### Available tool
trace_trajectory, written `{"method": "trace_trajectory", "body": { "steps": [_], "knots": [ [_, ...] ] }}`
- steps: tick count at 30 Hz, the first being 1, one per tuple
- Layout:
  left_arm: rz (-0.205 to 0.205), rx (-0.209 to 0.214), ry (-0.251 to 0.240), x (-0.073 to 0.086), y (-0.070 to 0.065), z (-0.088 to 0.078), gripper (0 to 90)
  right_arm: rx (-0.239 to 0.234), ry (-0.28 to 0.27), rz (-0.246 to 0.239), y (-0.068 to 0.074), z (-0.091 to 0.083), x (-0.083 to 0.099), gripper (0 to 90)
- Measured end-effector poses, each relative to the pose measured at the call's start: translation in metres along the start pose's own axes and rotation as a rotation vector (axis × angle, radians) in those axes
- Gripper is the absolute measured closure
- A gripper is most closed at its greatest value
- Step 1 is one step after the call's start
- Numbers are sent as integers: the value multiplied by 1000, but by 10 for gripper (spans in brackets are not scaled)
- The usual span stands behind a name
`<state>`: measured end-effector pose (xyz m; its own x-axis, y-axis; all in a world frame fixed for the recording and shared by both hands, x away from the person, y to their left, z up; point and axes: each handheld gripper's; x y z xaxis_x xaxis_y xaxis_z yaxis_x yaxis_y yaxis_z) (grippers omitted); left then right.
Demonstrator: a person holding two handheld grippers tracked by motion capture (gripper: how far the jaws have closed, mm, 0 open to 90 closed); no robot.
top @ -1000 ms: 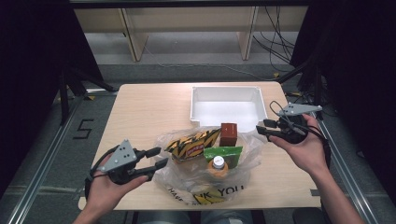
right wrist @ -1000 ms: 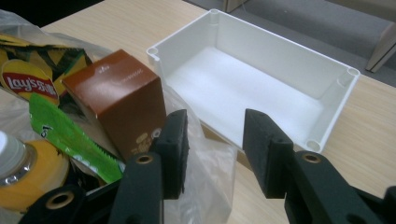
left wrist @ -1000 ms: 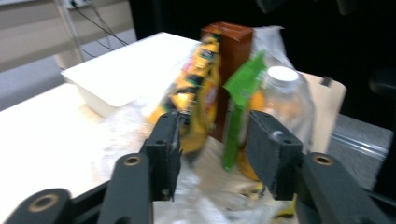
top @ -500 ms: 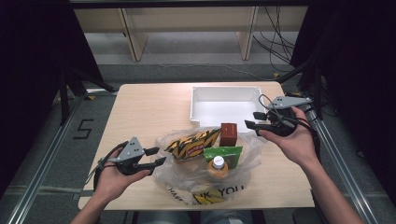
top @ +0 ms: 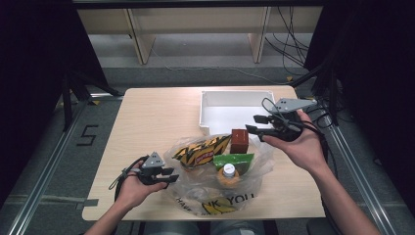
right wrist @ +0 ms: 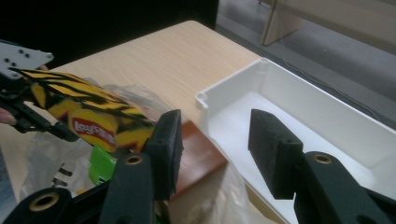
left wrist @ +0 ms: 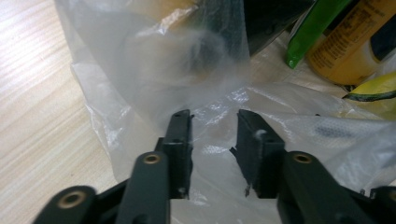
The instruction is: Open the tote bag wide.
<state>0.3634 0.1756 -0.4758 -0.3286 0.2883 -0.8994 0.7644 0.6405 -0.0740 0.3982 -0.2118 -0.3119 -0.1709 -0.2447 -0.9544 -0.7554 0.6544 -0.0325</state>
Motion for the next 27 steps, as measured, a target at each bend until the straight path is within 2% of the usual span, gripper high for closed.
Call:
{"method": "trace_trajectory", "body": {
  "steps": [1,2,3,4,5,6,7,8,9,10,11,13,14,15,17,18,20,21,24,25,27],
  "knots": [
    [-16,-4,-23,-1,-1,-1,555,-14,-12,-26,2,3,-1,539],
    [-27,-15,-59,-3,-3,-3,510,-35,-10,-29,5,6,-3,533],
    [-19,-17,-57,-5,-3,-7,466,-56,-8,-43,8,9,-5,527],
    [-34,-31,-89,-7,-5,-10,430,-64,-1,-51,11,11,-6,524],
    [-8,-26,-95,-9,-4,-15,403,-82,-7,-63,14,15,-7,522],
    [-36,-42,-124,-10,-7,-18,382,-87,-10,-66,18,18,-9,521],
    [-13,-38,-129,-12,-6,-23,362,-121,1,-92,19,21,-10,521],
    [-32,-43,-149,-12,-8,-26,342,-116,14,-79,22,23,-11,520],
    [-43,-49,-158,-13,-9,-29,328,-132,13,-89,24,26,-11,520],
    [-38,-54,-166,-13,-10,-32,316,-152,11,-105,25,30,-12,520],
    [-48,-48,-181,-14,-10,-34,306,-166,24,-102,27,32,-13,519],
    [-39,-51,-192,-14,-10,-39,292,-185,26,-102,29,37,-13,518],
    [-50,-47,-200,-14,-10,-39,287,-191,18,-100,31,41,-12,517],
    [-61,-53,-199,-13,-12,-40,285,-204,38,-81,32,42,-12,516],
    [-74,-48,-200,-13,-13,-39,282,-222,39,-81,34,49,-10,513],
    [-60,-41,-199,-13,-12,-39,279,-221,49,-71,35,51,-9,512],
    [-70,-43,-202,-13,-14,-38,277,-234,47,-94,36,57,-8,509],
    [-67,-39,-201,-13,-14,-38,277,-256,60,-82,38,59,-7,507],
    [-67,-45,-195,-12,-14,-37,277,-262,79,-75,42,60,-8,501],
    [-69,-43,-198,-12,-14,-37,277,-275,74,-92,42,62,-8,497],
    [-71,-45,-197,-12,-14,-36,277,-274,77,-93,43,63,-7,485]
  ]
}}
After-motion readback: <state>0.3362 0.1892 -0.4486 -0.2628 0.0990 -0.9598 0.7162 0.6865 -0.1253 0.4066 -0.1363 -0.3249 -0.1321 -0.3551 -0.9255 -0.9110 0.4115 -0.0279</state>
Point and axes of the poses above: each handheld gripper's, and its own axes: z roughly forward along the jaws, x roughly out of its underside, y roughly to its left, and after that the axes turned 15 degrees about -y, right-handed
